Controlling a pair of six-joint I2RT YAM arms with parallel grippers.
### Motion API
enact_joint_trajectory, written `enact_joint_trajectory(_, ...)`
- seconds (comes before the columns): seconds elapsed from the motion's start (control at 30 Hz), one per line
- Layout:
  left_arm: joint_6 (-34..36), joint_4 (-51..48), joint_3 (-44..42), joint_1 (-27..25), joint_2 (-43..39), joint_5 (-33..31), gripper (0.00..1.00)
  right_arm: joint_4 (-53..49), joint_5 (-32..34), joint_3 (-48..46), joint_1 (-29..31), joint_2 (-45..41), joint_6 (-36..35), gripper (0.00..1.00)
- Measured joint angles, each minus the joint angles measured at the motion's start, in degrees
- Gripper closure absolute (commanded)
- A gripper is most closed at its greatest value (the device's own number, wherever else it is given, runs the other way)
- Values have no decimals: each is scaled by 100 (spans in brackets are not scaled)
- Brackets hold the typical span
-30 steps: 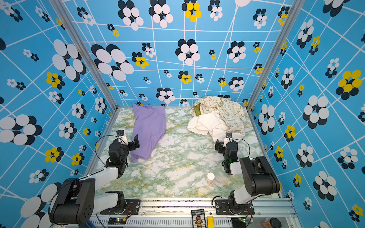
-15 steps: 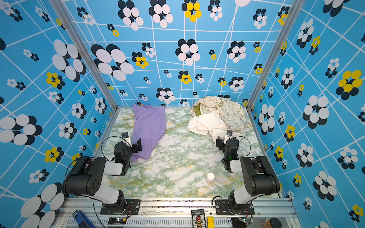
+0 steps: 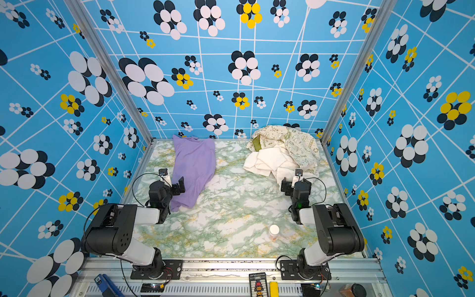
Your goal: Pick out a specific cloth from the pile
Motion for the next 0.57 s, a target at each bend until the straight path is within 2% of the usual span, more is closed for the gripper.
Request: enact_joint_trajectory(0.57,0,-31,0,0,0,0,1,-42,20,0,0,0,0,1)
